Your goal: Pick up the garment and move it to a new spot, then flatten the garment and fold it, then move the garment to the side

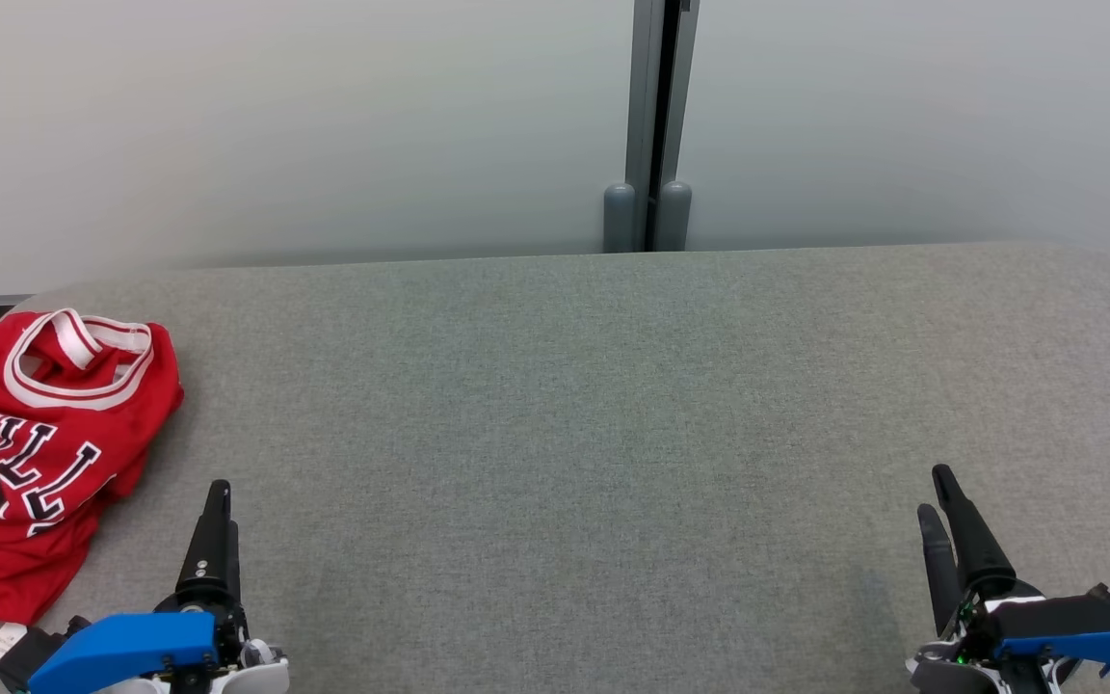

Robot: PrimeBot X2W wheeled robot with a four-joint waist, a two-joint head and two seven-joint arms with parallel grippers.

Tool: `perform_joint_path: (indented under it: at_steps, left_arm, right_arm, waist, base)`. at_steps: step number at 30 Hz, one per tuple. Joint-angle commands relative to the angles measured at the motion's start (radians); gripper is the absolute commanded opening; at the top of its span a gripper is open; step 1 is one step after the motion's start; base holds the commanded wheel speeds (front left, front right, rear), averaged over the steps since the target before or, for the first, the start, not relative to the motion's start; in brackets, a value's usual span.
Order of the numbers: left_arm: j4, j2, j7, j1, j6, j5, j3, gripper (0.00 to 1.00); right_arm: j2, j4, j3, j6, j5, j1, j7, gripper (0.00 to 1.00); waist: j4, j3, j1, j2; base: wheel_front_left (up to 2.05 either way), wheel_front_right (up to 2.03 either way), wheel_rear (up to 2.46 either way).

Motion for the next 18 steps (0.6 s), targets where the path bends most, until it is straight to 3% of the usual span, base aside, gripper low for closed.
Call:
perform_joint_path:
  at_steps: [1, 18]
  left_arm:
    - [-0.024, 0.01, -0.013, -0.017, 0.01, 0.047, -0.013, 1.0]
    - [-0.05, 0.042, -0.084, 0.0, 0.073, 0.415, -0.089, 1.0]
  right_arm:
    - [-0.005, -0.013, 0.006, 0.001, -0.041, -0.019, -0.015, 1.0]
    - [-0.006, -0.019, 0.028, 0.002, -0.409, -0.016, -0.081, 1.0]
  waist:
    - [0.0, 0.0, 0.0, 0.0]
    - [0.002, -0.003, 0.0, 0.0]
  base:
    - [0.0, 0.0, 0.0]
    - [0.0, 0.0, 0.0]
